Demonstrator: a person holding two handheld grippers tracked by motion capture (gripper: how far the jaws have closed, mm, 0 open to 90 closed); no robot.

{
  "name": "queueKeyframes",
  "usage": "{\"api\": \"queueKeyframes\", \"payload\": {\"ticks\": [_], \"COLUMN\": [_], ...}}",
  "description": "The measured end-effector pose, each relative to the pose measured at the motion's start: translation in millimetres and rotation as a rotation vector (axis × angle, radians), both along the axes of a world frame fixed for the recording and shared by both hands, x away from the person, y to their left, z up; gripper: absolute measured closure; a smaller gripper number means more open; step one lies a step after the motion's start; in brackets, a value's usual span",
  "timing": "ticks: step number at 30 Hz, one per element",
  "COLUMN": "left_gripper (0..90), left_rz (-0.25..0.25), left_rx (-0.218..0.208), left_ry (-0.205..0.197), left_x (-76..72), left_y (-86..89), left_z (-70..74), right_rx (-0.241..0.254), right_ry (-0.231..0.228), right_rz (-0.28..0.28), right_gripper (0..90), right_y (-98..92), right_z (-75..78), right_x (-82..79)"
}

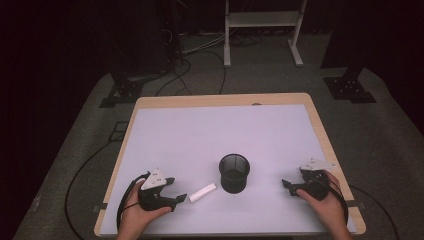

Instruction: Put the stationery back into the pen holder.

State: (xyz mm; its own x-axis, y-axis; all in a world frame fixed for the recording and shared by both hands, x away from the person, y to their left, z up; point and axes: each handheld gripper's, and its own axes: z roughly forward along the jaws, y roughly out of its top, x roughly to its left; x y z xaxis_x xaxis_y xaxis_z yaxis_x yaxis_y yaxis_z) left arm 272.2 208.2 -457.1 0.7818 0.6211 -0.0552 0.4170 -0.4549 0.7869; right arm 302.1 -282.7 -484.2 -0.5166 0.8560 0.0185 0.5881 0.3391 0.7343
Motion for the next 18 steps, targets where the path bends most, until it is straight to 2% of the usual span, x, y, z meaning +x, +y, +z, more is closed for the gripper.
{"api": "queueKeyframes", "payload": {"ticks": [18], "left_gripper": [29.0], "left_rz": [-0.101], "left_rx": [0.025], "left_ry": [0.029], "left_x": [-2.8], "left_y": [-33.7], "left_z": [-11.4], "right_rx": [0.001], "right_ry": [0.001], "right_rz": [0.0], "right_gripper": [13.2], "right_y": [0.0], "right_z": [0.0], "right_x": [0.0]}}
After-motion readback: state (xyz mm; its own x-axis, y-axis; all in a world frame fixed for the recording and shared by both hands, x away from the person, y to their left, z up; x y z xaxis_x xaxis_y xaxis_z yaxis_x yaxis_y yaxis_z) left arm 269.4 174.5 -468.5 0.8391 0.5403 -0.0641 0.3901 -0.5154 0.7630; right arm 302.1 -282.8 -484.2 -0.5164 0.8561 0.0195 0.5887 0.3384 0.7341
